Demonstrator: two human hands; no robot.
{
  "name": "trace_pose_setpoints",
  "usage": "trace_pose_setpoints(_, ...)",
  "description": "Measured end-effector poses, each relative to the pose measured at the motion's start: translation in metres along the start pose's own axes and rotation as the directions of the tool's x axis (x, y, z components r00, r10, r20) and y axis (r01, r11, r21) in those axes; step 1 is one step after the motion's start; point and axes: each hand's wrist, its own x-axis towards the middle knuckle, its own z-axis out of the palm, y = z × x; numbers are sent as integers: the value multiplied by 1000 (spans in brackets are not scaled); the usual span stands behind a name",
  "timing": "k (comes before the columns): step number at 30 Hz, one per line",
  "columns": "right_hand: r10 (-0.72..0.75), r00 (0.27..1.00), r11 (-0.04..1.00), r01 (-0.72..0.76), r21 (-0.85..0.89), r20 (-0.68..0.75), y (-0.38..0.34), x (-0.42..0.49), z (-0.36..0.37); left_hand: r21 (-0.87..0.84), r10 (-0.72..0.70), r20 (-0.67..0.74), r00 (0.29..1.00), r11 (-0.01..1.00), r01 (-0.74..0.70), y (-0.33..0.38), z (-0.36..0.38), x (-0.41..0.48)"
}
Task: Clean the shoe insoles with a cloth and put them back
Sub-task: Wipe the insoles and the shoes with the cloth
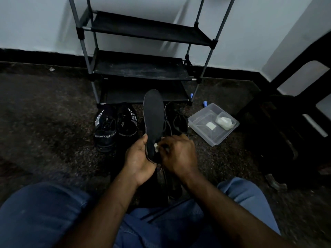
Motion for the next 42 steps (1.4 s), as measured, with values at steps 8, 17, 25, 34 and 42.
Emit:
trace_pose_setpoints(8, 82, 995, 941, -95, 324, 52, -23, -20, 9, -16, -17, -64, 998, 1000, 16, 5, 0, 1)
trace_pose_setpoints(17, -17, 997, 970, -2, 243, 76, -26, -18, 12, 37, 1, -65, 998, 999, 2, 0, 2, -3)
trace_pose_setpoints(25, -19, 1000, 1000, 19, 5, -11, 5, -2, 0, -39, 50, 29, 998, 998, -49, 5, -3, 4)
trace_pose_setpoints(34, -18, 1000, 1000, 18, -1, -10, -1, 6, 1, 13, 26, 38, 999, 1000, -27, 3, -3, 1)
trace_pose_setpoints(42, 109, 990, 906, -136, 400, 91, -20, -25, 8, 35, 3, -53, 999, 999, -1, 7, -1, 1)
